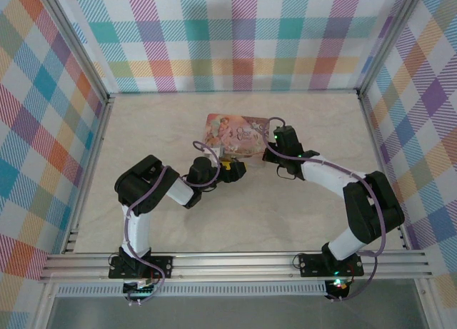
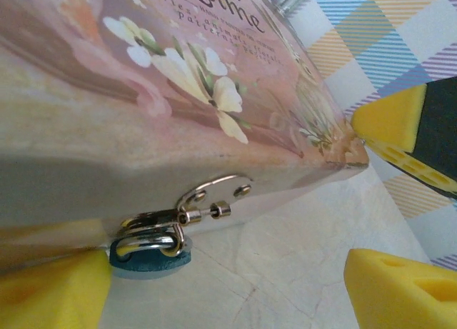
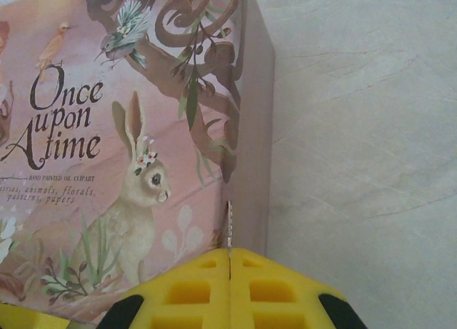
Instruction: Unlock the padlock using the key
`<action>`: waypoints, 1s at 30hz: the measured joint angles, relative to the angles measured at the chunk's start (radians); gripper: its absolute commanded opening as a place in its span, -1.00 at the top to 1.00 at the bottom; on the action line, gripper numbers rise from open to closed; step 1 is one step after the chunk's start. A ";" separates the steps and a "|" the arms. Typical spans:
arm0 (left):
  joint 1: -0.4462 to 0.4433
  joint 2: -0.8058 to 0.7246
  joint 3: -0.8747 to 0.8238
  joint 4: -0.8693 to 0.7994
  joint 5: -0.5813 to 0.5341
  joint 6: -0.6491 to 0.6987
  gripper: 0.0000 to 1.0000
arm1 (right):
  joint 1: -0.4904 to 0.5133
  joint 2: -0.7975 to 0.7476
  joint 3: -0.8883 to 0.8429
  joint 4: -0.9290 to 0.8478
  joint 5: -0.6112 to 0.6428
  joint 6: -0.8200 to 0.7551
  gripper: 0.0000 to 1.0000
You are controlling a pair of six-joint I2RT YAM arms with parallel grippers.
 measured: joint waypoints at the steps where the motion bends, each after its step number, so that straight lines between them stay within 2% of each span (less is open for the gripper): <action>1: -0.003 0.000 0.003 -0.005 -0.012 0.001 -0.71 | 0.002 0.000 0.000 0.000 0.000 0.000 1.00; 6: -0.009 0.000 0.020 -0.029 -0.031 0.001 -0.63 | 0.005 0.000 0.000 0.000 0.002 0.000 1.00; 13: -0.008 0.000 0.019 -0.023 0.039 0.008 -0.43 | 0.006 0.000 0.000 0.001 0.001 0.000 1.00; 21: -0.008 0.000 0.004 0.019 0.066 0.003 -0.54 | 0.007 0.000 0.000 0.000 0.001 0.000 1.00; 30: 0.007 0.002 -0.022 0.053 0.003 -0.035 -0.44 | 0.009 -0.002 0.000 -0.001 0.001 0.000 1.00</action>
